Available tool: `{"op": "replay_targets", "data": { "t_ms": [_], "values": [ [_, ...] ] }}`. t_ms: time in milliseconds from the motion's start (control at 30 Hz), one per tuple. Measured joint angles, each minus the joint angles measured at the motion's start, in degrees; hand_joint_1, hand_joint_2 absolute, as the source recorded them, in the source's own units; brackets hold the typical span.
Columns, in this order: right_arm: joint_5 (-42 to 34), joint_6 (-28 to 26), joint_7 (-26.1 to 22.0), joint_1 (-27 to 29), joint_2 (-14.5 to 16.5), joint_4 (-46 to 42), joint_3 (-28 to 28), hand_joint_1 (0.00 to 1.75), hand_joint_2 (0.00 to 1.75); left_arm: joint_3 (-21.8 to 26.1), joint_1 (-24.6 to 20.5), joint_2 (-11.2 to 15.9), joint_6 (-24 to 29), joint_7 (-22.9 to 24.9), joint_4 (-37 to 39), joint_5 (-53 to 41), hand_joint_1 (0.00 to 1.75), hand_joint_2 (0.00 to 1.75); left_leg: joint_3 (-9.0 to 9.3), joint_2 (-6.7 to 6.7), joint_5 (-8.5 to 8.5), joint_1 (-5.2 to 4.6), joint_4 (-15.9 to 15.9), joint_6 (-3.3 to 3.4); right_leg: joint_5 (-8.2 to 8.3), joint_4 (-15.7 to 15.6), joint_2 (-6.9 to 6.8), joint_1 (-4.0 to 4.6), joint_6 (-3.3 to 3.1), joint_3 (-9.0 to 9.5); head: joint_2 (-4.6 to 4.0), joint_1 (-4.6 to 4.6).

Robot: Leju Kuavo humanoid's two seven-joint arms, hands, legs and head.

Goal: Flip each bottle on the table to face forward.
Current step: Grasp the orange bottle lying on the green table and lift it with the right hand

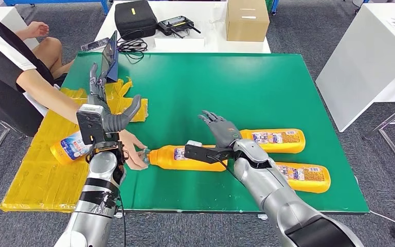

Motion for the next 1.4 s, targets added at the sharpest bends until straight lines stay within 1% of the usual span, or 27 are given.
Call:
{"op": "replay_targets", "data": {
  "t_ms": [133, 300, 433, 800, 1400],
  "values": [
    [0.0, 1.0, 0.4, -0.3, 0.3, 0.7, 0.0, 0.0, 1.75, -0.4, 0.0, 0.0, 0.0, -0.1, 0.3, 0.0, 0.0, 1.75, 0.01, 0.0, 0.0, 0.0, 0.0, 0.0, 0.0, 0.0, 0.0, 0.0, 0.0, 0.0, 0.0, -0.01],
    [0.1, 1.0, 0.9, -0.5, 0.6, 1.7, 0.0, 0.0, 1.75, -1.4, 0.0, 0.0, 0.0, -0.3, 1.0, 0.0, 0.0, 1.75, 0.02, 0.01, 0.0, 0.0, 0.0, 0.0, 0.0, 0.0, 0.0, 0.0, 0.0, 0.0, 0.0, -0.01],
    [0.1, 2.7, 0.9, -1.4, 1.2, 2.8, 0.0, 0.0, 1.75, -1.7, -0.8, 0.0, 0.2, -0.4, 2.0, 0.2, 0.0, 1.75, 0.03, 0.03, 0.0, 0.0, 0.0, 0.0, 0.0, 0.0, 0.01, 0.0, 0.0, 0.0, 0.0, 0.0],
    [-0.8, 6.1, -1.0, -1.8, 3.8, 5.5, 0.1, 0.0, 1.75, -3.0, -2.5, -0.5, 1.5, -0.7, 5.0, 0.3, 0.0, 1.75, 0.03, 0.02, 0.0, 0.0, 0.0, 0.0, 0.0, 0.0, 0.01, 0.01, 0.0, 0.0, 0.0, -0.01],
    [-1.0, 8.7, -2.0, -1.8, 5.1, 7.5, 1.0, 0.0, 1.75, -3.1, -3.7, -0.5, 2.1, -1.3, 8.4, 1.4, 0.0, 1.75, 0.03, 0.03, 0.0, 0.0, 0.0, 0.0, 0.0, 0.0, 0.01, 0.01, 0.0, 0.0, 0.0, -0.02]
  ]
}}
